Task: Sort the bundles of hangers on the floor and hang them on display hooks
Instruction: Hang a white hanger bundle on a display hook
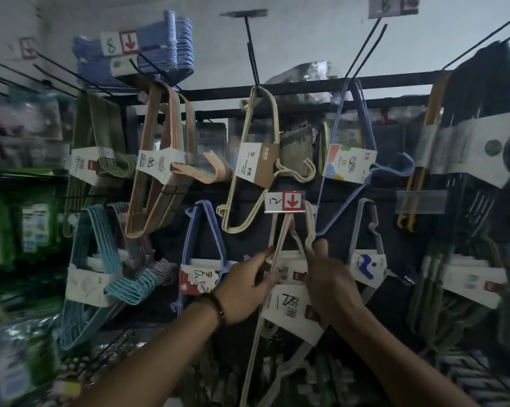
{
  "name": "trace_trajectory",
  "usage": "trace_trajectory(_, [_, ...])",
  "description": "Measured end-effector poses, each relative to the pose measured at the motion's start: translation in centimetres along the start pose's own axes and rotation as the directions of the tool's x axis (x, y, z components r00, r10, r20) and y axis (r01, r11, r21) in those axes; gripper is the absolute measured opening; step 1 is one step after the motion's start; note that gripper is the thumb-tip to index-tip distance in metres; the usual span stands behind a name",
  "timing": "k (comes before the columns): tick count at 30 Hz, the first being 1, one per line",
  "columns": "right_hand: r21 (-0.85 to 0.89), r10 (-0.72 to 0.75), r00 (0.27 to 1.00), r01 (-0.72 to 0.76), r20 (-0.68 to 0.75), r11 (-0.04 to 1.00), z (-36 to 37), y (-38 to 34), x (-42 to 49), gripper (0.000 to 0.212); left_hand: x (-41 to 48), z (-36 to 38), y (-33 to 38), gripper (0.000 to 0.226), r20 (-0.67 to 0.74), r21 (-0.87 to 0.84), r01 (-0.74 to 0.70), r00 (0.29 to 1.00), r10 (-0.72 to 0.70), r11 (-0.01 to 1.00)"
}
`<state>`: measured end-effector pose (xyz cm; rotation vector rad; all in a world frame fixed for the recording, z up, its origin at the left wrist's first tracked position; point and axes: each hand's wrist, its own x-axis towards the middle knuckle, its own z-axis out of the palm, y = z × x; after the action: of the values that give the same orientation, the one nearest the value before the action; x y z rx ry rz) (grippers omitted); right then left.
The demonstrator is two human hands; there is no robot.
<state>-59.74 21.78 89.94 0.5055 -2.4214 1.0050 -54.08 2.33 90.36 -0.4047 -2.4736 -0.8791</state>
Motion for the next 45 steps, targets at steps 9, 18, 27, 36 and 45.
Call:
trace_trajectory(9, [-0.04, -0.109, 0.994, 0.108, -0.008, 0.993, 0.5, -1.9, -1.5, 0.014, -1.4, -0.4, -1.3, 0.061, -0.049, -0.048, -0.05, 0.998, 0.047, 0.998])
trace_trajectory(18, [-0.052, -0.014, 0.999, 0.012, -0.032, 0.999, 2.7, -0.2, 3.0, 0.008, 0.9, 0.1, -2.0, 0.078, -0.024, 0.116, 0.048, 0.999, -0.045, 0.992])
trace_trajectory(27, [-0.201, -0.009, 1.0, 0.006, -0.013, 0.98, 4.0, 0.4, 8.3, 0.012, 4.2, 2.5, -4.5, 0.087, 0.097, 0.27, 0.041, 0.993, -0.07, 0.962])
trace_trajectory(36, [-0.245, 0.04, 0.996, -0.02, 0.076, 0.969, 4.8, 2.7, 11.2, 0.056, 4.6, 6.4, -6.7, 0.064, 0.155, 0.307, 0.156, 0.965, -0.211, 0.939])
trace_trajectory(45, [-0.008, -0.516, 0.838, 0.525, 0.179, 0.851, 12.1, -0.6, -0.1, 0.028, -11.3, 5.3, -11.2, 0.027, 0.162, 0.417, 0.513, 0.771, -0.616, 0.751])
